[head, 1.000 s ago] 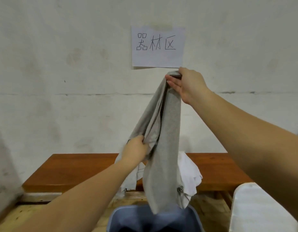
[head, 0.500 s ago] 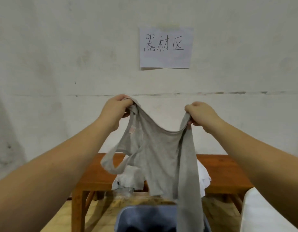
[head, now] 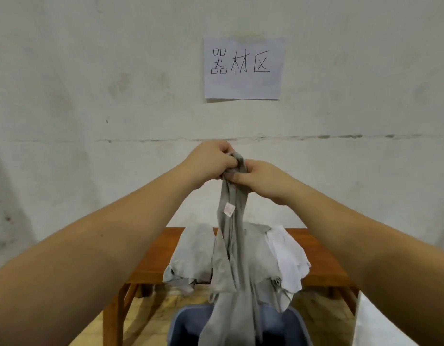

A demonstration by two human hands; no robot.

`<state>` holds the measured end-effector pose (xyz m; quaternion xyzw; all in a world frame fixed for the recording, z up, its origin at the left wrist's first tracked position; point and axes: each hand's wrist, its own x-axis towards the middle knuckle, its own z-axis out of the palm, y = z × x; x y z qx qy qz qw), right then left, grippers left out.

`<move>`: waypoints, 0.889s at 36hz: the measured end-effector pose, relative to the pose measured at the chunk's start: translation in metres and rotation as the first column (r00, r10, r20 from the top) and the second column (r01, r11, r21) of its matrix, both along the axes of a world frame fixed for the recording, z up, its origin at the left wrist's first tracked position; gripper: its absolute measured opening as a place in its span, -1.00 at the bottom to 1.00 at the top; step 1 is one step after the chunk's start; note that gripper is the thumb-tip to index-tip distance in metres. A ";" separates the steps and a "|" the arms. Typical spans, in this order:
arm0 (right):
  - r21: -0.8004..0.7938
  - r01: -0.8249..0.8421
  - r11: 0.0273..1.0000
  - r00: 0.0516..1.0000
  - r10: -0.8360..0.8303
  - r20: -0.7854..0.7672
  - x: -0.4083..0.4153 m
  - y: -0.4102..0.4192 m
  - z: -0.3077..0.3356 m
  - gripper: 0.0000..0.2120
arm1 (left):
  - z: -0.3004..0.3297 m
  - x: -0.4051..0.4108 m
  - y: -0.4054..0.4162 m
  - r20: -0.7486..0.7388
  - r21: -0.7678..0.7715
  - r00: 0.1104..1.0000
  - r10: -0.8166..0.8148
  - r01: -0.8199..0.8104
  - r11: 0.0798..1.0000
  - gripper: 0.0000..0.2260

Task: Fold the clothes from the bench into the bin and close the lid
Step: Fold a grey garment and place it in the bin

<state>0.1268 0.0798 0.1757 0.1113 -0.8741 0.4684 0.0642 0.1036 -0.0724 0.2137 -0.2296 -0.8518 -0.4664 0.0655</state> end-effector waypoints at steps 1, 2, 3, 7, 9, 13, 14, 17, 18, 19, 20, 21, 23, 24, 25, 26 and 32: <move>0.008 0.020 1.000 1.000 -0.019 -0.013 0.000 -0.001 0.000 -0.72 | -0.003 0.000 -0.001 -0.022 -0.013 1.000 0.003 -0.004 1.000 -0.91; 0.015 0.038 0.999 0.999 -0.038 -0.020 0.001 -0.002 0.000 -0.73 | -0.008 0.000 -0.002 -0.037 -0.001 0.999 0.005 -0.005 1.000 -0.92; 0.012 0.060 0.998 0.998 -0.059 -0.032 0.001 -0.001 0.000 -0.74 | -0.013 0.000 -0.005 -0.034 0.036 0.999 -0.002 0.003 0.999 -0.91; -0.074 0.132 0.988 0.984 -0.139 -0.110 -0.001 0.004 0.000 -0.85 | -0.045 0.001 -0.018 0.157 0.145 0.987 -0.043 0.020 0.989 -0.59; -0.118 0.160 0.980 0.976 -0.175 -0.132 -0.002 0.006 0.002 -0.82 | -0.070 -0.001 -0.026 0.287 0.059 0.957 -0.044 0.028 0.998 -0.42; -0.229 0.196 0.953 0.961 -0.234 -0.148 -0.004 0.012 0.008 -0.74 | -0.112 -0.001 -0.043 0.459 -0.212 0.886 -0.070 0.185 0.960 -0.42; -0.248 0.198 0.948 0.959 -0.240 -0.151 -0.005 0.013 0.009 -0.75 | -0.119 -0.001 -0.046 0.453 -0.306 0.890 -0.043 0.201 0.931 -0.52; -0.288 0.196 0.937 0.955 -0.249 -0.161 -0.006 0.018 0.011 -0.86 | -0.130 -0.003 -0.054 0.438 -0.417 0.897 0.050 0.154 0.896 -0.80; -0.301 0.196 0.933 0.954 -0.253 -0.164 -0.006 0.020 0.012 -0.89 | -0.131 -0.003 -0.055 0.463 -0.403 0.884 0.074 0.135 0.905 -0.85; -0.312 0.196 0.930 0.952 -0.257 -0.169 -0.006 0.022 0.013 -0.91 | -0.130 -0.004 -0.057 0.493 -0.370 0.865 0.088 0.118 0.921 -0.86; -0.323 0.197 0.926 0.949 -0.262 -0.175 -0.006 0.025 0.013 -0.93 | -0.130 -0.004 -0.058 0.511 -0.347 0.854 0.101 0.098 0.933 -0.86; -0.335 0.202 0.921 0.946 -0.272 -0.178 -0.006 0.028 0.013 -0.93 | -0.130 -0.005 -0.059 0.507 -0.345 0.853 0.122 0.072 0.936 -0.86; -0.354 0.217 0.910 0.940 -0.293 -0.176 -0.006 0.036 0.012 -0.92 | -0.130 -0.009 -0.061 0.416 -0.422 0.887 0.199 -0.005 0.907 -0.84; -0.356 0.225 0.907 0.937 -0.301 -0.176 -0.005 0.039 0.012 -0.92 | -0.129 -0.012 -0.063 0.333 -0.490 0.912 0.240 -0.050 0.870 -0.83; -0.347 0.235 0.908 0.934 -0.310 -0.179 -0.005 0.043 0.011 -0.92 | -0.128 -0.015 -0.065 0.261 -0.531 0.927 0.270 -0.096 0.842 -0.82; -0.329 0.249 0.911 0.929 -0.321 -0.185 -0.005 0.047 0.009 -0.92 | -0.127 -0.019 -0.066 0.242 -0.516 0.926 0.290 -0.130 0.847 -0.81; -0.272 0.306 0.912 0.928 -0.350 -0.128 -0.003 0.069 0.001 -0.85 | -0.096 -0.015 -0.073 0.614 0.327 0.789 -0.027 -0.224 0.918 -0.82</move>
